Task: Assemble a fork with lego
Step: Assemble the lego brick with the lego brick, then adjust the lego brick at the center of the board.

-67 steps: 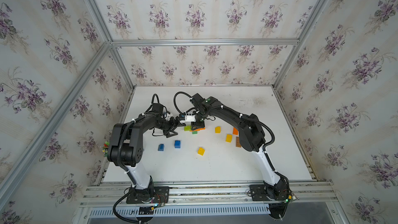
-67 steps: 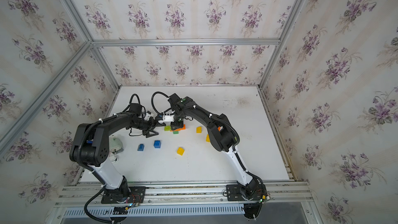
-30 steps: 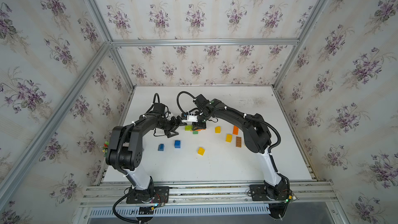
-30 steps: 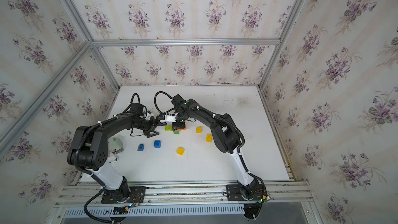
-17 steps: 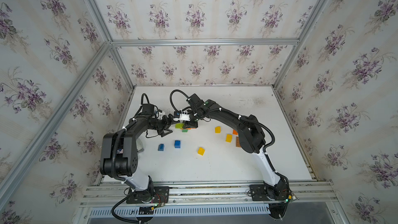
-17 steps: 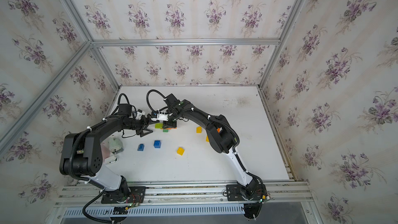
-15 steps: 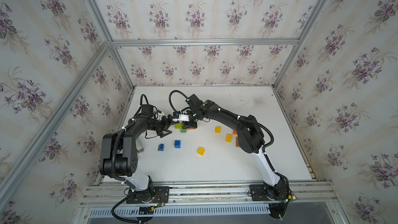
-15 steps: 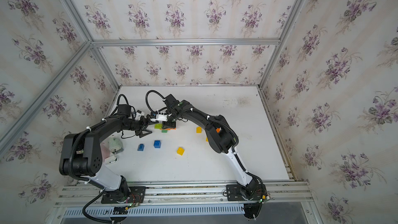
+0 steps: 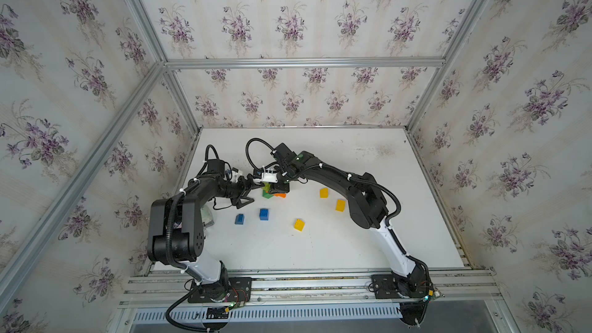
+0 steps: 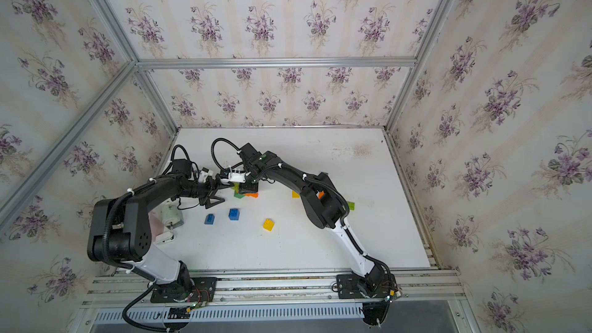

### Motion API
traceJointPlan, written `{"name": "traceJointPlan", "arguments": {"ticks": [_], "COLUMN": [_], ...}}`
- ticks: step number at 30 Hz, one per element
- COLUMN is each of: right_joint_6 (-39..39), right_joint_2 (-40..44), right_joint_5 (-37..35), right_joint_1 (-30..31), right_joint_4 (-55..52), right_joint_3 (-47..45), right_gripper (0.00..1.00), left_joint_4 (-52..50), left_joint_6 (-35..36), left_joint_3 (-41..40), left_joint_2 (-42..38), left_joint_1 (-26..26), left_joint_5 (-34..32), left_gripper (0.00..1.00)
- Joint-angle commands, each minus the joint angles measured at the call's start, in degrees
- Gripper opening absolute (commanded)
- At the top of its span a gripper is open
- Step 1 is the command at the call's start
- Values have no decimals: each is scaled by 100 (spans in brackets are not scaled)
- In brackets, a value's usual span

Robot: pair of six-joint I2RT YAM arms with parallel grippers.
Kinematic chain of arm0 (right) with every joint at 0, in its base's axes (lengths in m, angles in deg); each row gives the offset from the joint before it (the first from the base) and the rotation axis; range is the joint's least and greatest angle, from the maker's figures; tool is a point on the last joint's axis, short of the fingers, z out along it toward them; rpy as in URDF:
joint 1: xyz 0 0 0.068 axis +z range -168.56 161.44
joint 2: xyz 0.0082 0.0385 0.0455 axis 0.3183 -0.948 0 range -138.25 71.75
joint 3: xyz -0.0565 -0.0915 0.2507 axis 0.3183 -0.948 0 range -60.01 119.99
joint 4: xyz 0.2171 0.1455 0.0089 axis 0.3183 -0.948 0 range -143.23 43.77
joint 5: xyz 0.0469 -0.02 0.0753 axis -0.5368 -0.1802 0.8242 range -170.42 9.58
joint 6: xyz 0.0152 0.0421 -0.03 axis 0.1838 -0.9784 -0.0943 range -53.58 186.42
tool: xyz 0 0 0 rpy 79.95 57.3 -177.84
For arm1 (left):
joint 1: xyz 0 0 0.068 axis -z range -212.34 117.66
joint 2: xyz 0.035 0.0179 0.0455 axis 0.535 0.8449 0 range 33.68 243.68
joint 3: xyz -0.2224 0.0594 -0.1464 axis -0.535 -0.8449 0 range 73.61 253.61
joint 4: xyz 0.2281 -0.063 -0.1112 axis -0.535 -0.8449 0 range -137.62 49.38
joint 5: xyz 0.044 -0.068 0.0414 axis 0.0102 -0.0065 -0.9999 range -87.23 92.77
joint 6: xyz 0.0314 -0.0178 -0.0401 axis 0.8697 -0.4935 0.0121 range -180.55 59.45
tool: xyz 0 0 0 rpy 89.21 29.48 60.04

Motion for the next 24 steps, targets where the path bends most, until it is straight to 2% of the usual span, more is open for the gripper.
{"name": "traceJointPlan", "arguments": {"ticks": [1, 8, 14, 24], "right_joint_6": [47, 328, 436, 407], "right_joint_2": [20, 189, 377, 313], "right_joint_5": [152, 305, 422, 895], "right_joint_1": [5, -74, -232, -281], "right_joint_4": [18, 184, 607, 1177], "right_joint_3": [-11, -420, -990, -1156], "right_gripper": [49, 58, 59, 57], "left_joint_4": [54, 31, 93, 49], "left_joint_6": [121, 126, 47, 34], "left_joint_3": [58, 28, 5, -41], "left_joint_2": [-7, -67, -77, -172], "left_joint_1": [-5, 4, 11, -4], "left_joint_5": [162, 173, 191, 147], "left_gripper": [92, 92, 92, 92]}}
